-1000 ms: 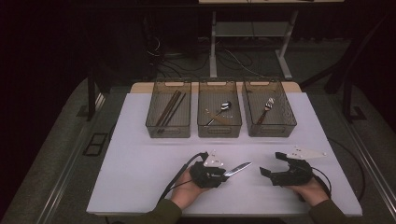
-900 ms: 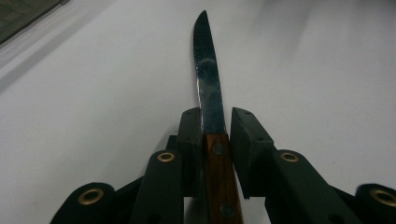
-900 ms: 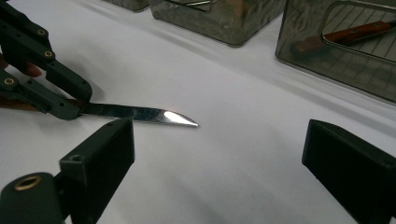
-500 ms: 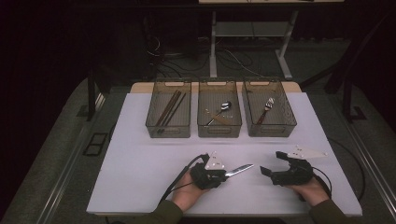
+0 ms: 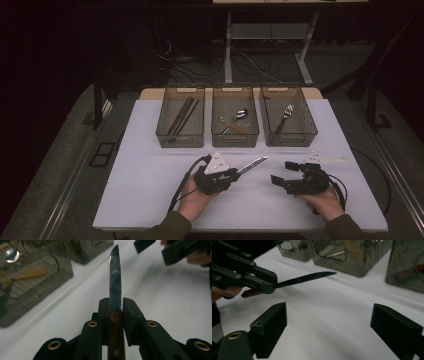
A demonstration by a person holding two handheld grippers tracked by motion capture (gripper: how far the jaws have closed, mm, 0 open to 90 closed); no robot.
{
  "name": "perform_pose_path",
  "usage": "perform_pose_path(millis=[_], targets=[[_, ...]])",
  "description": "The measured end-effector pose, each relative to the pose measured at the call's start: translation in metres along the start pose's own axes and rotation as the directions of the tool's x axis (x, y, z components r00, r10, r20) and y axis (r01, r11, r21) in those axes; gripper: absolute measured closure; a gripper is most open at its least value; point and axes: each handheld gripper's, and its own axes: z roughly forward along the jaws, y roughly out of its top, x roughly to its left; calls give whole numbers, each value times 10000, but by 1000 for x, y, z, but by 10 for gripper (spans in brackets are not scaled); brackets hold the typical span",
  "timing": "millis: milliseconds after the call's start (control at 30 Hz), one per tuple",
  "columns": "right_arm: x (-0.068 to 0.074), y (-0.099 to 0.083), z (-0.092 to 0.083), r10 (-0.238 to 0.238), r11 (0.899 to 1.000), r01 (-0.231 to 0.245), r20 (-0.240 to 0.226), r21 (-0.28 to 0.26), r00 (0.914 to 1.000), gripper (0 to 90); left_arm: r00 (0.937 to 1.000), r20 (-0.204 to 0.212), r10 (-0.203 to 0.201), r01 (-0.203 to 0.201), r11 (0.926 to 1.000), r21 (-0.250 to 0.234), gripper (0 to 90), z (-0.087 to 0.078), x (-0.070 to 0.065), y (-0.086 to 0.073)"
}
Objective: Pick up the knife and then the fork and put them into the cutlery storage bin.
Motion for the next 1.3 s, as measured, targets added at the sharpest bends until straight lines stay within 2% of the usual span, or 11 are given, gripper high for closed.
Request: perform_pose_path(millis=[133,300,433,500,733,767,900,1033,1133,1200,1300], targets=[[8,9,11,235,9992,-239,-146,-312,9996,162,9999,-133,-97,91,9990,-430,772,-8,1,4],[18,23,28,634,9949,-702,-924,-728,9937,286,9996,-253,-109,88,9967,-801,772,-14,3,6],[23,30,44,918,9914,-1052,-1594,-777,9829,361,9995,-287,-100,73,9957,-918,772,-16,3,7],[25,32,50,1144,9873,-1338,-2004,-861,9730,406,9993,-363,-56,21,9956,-942,771,-15,3,7],[29,35,69,1547,9789,-1849,-2752,-873,9489,631,9984,-554,83,-137,9951,-981,771,-12,4,7],[31,35,71,1488,9797,-1790,-2712,-899,9509,672,9983,-589,35,-93,9950,-995,771,-12,4,7],[34,39,72,1564,9733,-1975,-2916,-1170,9437,806,9982,-602,-18,-40,9954,-960,772,-11,5,5],[39,44,72,1427,9757,-1865,-3120,-1152,9393,876,9980,-639,7,-69,9953,-963,765,-9,6,4],[41,47,71,1229,9801,-1638,-3047,-1125,9445,889,9989,-442,-127,83,9951,-990,732,-11,9,3],[41,51,68,1152,9802,-1556,-2872,-1221,9509,889,9996,-199,-213,192,9945,-1032,653,-13,12,2],[39,60,58,750,9847,-1103,-2439,-1347,9669,889,9996,-141,-225,209,9941,-1062,563,-21,17,0]])
